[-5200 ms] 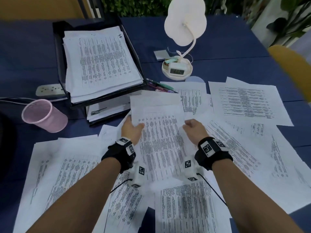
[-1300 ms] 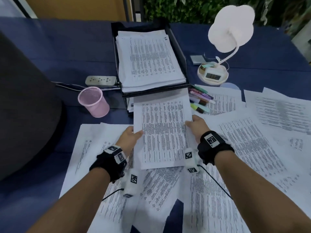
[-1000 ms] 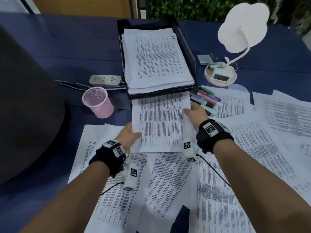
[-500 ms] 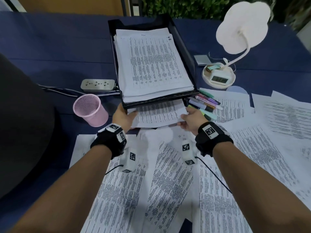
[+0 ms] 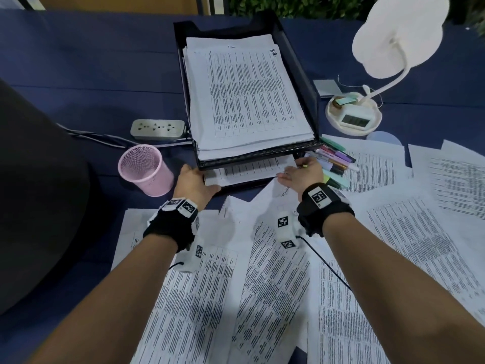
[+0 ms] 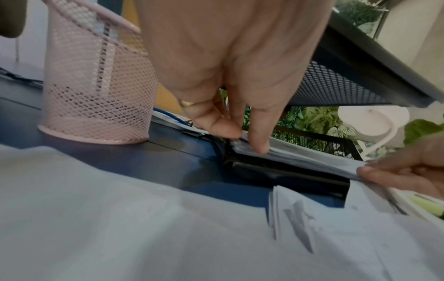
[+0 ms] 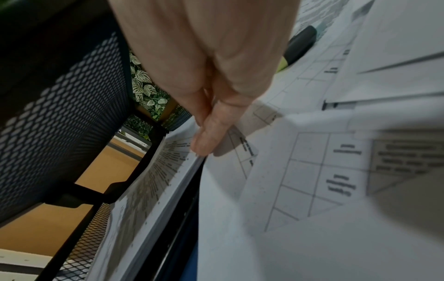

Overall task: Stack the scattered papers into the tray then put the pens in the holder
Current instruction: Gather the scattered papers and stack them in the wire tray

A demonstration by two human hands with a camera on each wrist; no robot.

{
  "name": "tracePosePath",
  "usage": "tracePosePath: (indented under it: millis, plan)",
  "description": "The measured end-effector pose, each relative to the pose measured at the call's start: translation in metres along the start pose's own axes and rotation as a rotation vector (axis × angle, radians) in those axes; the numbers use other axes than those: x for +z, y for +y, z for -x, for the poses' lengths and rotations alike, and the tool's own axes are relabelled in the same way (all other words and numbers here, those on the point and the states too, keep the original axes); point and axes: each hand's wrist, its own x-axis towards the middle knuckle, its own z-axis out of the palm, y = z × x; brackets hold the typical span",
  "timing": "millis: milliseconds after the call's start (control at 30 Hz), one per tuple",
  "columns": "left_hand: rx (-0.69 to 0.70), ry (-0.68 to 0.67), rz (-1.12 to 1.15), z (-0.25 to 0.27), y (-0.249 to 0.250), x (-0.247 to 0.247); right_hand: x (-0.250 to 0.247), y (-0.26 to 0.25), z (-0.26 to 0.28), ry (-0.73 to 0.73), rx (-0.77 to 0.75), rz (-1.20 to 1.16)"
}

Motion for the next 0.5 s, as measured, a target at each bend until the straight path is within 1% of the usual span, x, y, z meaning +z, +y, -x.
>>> tracePosePath:
  millis: [33, 133, 233, 333, 367, 400, 500]
  plan:
    - [0.029, -0.016, -0.054, 0.001, -0.002, 0.000, 0.000, 0.000, 0.000, -0.017, 0.025, -0.013]
    - [0.051, -0.020, -0.117, 0.003, -0.005, 0.002, -0.006, 0.001, 0.001, -0.069, 0.080, -0.082]
    - [0.032, -0.071, -0.196, 0.004, -0.006, 0.004, -0.018, 0.003, 0.009, -0.099, 0.041, -0.076]
    - [0.032, -0.165, -0.281, 0.009, -0.002, 0.004, -0.027, 0.007, 0.021, -0.027, -0.075, 0.119]
    - [0.038, -0.176, -0.293, 0.012, -0.001, 0.004, -0.032, 0.010, 0.025, 0.000, -0.113, 0.183]
    - [0.039, -0.171, -0.289, 0.016, 0.000, 0.005, -0.038, 0.014, 0.027, 0.028, -0.147, 0.255]
    - [0.039, -0.110, -0.243, 0.032, 0.004, 0.010, -0.063, 0.022, 0.035, 0.132, -0.286, 0.610]
